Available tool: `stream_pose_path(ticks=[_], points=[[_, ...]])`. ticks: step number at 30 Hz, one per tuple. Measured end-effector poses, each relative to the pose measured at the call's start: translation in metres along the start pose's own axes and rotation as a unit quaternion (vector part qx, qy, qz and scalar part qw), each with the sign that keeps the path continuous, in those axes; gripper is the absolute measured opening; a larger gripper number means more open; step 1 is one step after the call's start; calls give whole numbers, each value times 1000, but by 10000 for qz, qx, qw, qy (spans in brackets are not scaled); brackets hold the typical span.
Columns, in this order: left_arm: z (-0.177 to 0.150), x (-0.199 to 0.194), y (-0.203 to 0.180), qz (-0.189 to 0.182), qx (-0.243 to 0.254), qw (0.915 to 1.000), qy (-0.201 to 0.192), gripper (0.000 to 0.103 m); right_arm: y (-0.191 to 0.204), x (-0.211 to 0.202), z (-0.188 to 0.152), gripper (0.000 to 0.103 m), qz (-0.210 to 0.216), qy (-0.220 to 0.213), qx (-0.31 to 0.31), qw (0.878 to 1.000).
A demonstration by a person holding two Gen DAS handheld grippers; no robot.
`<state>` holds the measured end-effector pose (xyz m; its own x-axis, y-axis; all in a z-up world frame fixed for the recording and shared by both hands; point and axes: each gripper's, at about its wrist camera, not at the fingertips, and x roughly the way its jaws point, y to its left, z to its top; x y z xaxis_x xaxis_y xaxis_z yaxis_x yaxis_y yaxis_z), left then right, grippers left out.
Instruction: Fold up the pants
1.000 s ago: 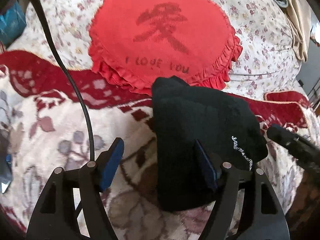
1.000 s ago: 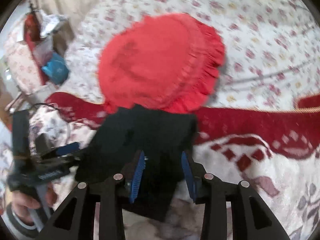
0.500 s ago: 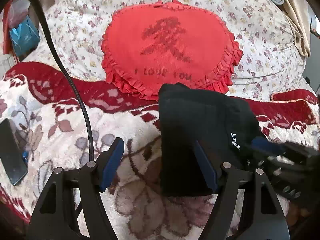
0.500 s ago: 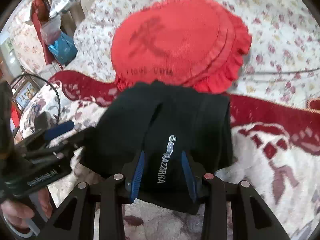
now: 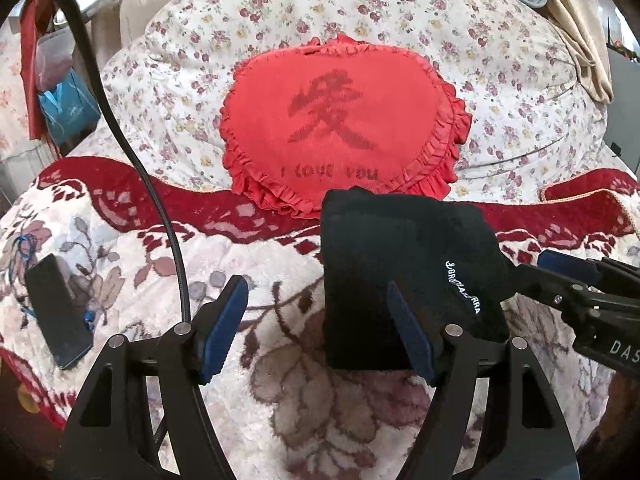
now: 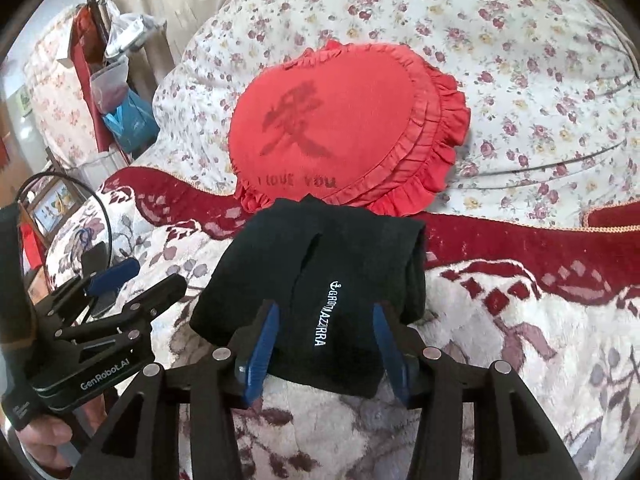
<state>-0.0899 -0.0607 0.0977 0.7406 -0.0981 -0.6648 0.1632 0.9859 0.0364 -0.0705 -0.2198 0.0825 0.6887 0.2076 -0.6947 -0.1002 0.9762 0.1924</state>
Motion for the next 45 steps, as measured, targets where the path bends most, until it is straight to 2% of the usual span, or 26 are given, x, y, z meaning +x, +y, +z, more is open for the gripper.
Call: stream_pose_path(ticks=[2,9,17,31,35,40,45], points=[[-2,-6,-1,80,31,10000,-48,73,0,-2,-1,48,-8,7,26,10000],[-3,-17,5,-15,-137,9999,-100,73,5,-6,-3,49,-4,-39,-32,10000],[-4,-27,8,166,-109,9996,-203,73,14,-3,-5,51,17,11,-101,9999],[-8,-26,8,66,-134,9998,-109,73,17,1,-8,52,-42,61,-71,9999],[-8,-22,9,21,-122,9999,-73,73,17,5,-8,58,-51,89,-71,9999],[-8,-17,14,-123,-210,9997,10,73,19,11,-7,59,-43,135,-86,9999],[-9,-13,18,-58,-202,9998,41,73,22,17,-7,59,-29,200,-108,9997]])
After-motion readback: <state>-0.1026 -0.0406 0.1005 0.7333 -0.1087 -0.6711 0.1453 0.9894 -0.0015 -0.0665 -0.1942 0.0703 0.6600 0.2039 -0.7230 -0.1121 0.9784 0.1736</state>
